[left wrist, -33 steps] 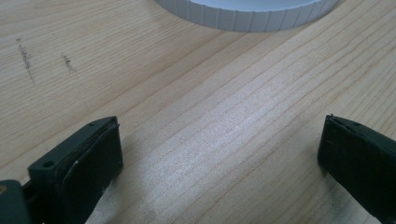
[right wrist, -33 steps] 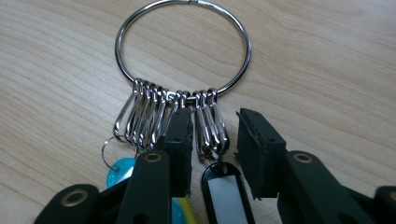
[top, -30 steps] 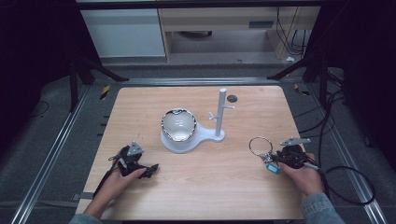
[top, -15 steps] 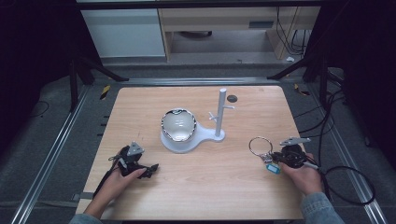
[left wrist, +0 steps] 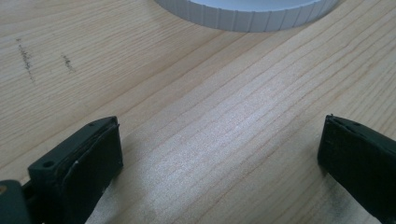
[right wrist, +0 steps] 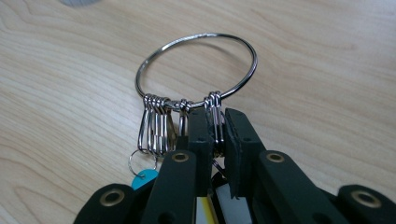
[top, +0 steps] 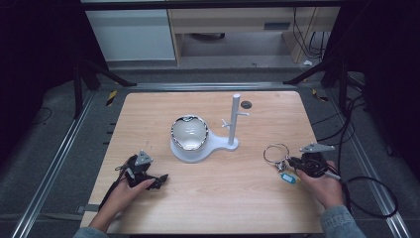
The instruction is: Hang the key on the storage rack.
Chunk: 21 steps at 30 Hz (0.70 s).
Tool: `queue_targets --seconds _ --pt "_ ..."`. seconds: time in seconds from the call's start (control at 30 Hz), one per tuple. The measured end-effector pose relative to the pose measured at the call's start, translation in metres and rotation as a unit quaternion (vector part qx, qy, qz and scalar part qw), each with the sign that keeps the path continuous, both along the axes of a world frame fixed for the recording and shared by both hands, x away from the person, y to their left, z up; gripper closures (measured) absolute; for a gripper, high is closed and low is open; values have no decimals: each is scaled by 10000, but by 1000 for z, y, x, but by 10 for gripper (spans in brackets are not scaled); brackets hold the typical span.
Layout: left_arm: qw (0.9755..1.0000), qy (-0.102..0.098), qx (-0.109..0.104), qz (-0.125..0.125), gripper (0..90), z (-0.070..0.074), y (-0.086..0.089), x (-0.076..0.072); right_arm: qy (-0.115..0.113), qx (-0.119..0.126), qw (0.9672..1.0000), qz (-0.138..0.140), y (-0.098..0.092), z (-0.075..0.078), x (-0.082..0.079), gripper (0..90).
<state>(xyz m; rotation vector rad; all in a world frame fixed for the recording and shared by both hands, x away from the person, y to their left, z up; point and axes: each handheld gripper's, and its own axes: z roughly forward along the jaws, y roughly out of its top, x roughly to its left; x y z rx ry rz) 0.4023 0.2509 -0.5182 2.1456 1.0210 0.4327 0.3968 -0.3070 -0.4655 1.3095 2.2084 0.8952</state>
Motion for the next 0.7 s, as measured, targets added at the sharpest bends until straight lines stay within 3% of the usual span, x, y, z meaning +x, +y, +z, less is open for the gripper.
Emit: queue_targets --seconds 0.37,0.7 --pt "10000 1 0 -5 0 0 0 0 -333 69 9993 162 13 26 1 820" --pt "10000 0 1 -9 0 0 0 0 -462 41 9985 286 23 39 5 821"
